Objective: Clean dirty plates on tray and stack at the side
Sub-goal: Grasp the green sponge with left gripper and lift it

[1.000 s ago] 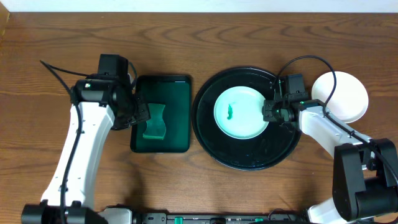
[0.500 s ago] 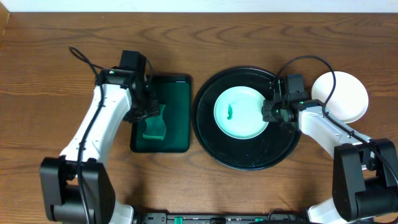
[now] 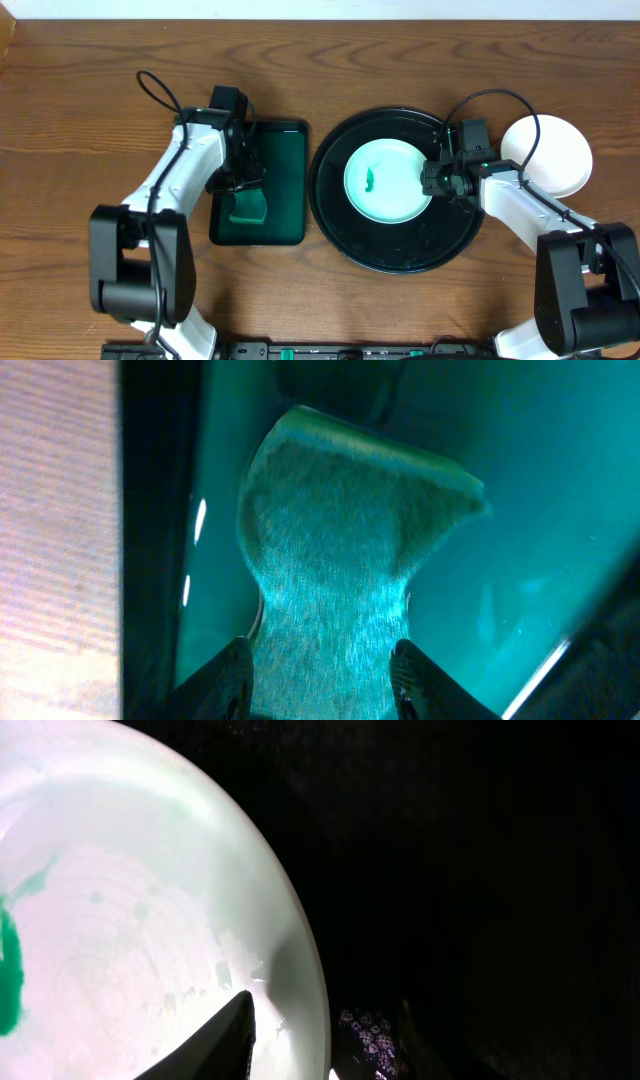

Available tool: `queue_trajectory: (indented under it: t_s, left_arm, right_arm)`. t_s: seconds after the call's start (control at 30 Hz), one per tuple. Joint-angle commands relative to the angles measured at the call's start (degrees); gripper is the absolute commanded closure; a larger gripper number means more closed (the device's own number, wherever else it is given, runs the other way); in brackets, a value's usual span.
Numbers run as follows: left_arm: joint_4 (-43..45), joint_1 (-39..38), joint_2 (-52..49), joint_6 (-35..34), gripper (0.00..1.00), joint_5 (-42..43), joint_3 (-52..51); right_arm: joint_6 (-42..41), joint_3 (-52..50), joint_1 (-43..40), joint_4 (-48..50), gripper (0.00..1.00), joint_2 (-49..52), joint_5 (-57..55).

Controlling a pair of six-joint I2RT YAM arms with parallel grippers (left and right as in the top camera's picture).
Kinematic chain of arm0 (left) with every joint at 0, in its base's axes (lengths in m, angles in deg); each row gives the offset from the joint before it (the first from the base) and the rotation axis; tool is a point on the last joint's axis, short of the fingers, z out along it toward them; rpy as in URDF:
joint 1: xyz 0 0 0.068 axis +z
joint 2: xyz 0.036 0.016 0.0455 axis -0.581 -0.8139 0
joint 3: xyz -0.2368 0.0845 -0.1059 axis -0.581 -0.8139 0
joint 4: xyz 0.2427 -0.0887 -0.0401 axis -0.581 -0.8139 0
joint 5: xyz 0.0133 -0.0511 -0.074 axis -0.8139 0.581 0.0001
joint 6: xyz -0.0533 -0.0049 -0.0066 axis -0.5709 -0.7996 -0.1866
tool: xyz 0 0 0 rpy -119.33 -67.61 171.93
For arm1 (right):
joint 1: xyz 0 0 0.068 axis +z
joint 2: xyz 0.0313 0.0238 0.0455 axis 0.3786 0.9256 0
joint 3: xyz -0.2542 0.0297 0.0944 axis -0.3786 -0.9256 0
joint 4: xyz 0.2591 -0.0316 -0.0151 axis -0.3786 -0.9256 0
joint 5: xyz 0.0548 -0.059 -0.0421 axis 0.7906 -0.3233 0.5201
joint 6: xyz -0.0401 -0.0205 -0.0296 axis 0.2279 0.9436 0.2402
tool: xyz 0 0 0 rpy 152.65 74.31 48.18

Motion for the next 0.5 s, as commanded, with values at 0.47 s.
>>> queue_trajectory:
  t_s: [0.47]
  left_arm:
    - [2.3,0.0,-4.4,4.4,0.56,-0.9,-1.7]
  right_arm:
    - [0.8,-0.3,0.8,0.0,0.59,-0.6,-0.3]
